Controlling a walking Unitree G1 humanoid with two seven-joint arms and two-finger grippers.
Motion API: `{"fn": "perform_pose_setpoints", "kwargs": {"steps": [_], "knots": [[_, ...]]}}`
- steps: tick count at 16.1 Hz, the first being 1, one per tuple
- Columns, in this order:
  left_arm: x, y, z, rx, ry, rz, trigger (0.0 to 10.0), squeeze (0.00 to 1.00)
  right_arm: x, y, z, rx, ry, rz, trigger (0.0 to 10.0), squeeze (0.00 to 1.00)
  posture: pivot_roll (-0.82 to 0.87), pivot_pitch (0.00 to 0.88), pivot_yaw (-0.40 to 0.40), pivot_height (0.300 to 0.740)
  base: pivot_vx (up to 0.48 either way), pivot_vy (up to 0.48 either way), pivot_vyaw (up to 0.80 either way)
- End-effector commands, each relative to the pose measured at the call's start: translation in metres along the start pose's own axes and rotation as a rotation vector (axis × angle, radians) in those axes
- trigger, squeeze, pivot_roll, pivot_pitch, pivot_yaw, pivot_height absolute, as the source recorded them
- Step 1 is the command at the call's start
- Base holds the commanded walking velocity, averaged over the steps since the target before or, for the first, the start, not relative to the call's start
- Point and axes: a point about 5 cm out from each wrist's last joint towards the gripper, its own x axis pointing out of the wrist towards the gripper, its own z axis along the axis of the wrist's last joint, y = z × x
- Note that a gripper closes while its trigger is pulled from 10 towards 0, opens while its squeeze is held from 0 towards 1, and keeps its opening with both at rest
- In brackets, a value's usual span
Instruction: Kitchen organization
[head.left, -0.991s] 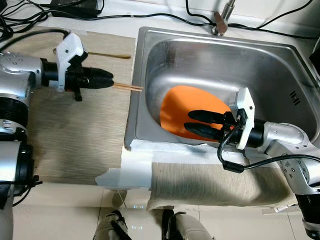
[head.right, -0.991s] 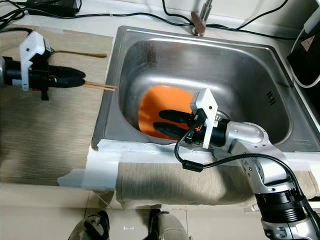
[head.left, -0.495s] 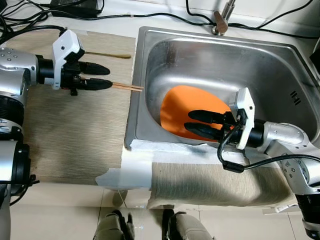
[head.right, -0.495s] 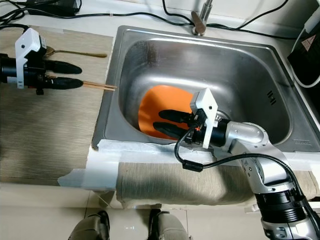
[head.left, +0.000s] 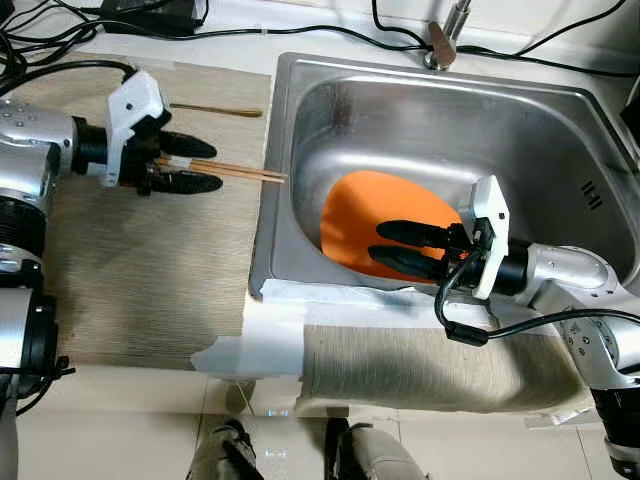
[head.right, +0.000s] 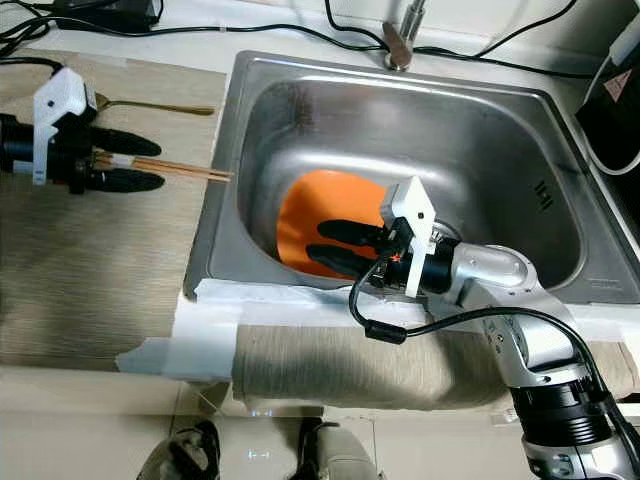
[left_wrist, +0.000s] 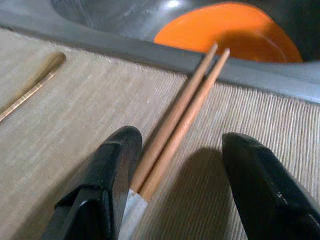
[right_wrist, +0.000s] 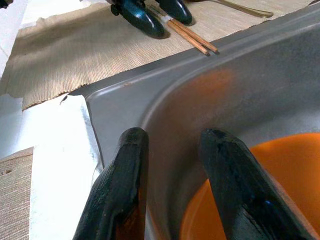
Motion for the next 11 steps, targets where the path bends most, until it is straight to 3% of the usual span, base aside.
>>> {"fn": "perform_pose_setpoints", "kwargs": {"steps": [1,9,10,11], "knots": [[0.003,-0.003,-0.007,-0.003,0.049,-0.020,10.0,0.00,-0.003,0.002,0.001,-0.004,0.002,0.008,10.0,0.00,-0.16,0.216,-0.087,0.740,0.000,0.000,0.00],[0.007,-0.007,-0.033,-0.063,0.196,0.010,10.0,0.00,-0.002,0.005,-0.002,0.001,0.008,0.019,10.0,0.00,-0.16,0.207,-0.084,0.740,0.000,0.000,0.00],[0.007,-0.007,-0.033,-0.063,0.195,0.007,2.1,0.00,-0.002,0.005,-0.002,0.001,0.009,0.020,10.0,0.00,-0.16,0.204,-0.083,0.740,0.000,0.000,0.00],[0.007,-0.007,-0.033,-0.062,0.194,0.006,2.1,0.00,-0.002,0.005,-0.002,0.001,0.009,0.020,10.0,0.00,-0.16,0.204,-0.083,0.740,0.000,0.000,0.00]]}}
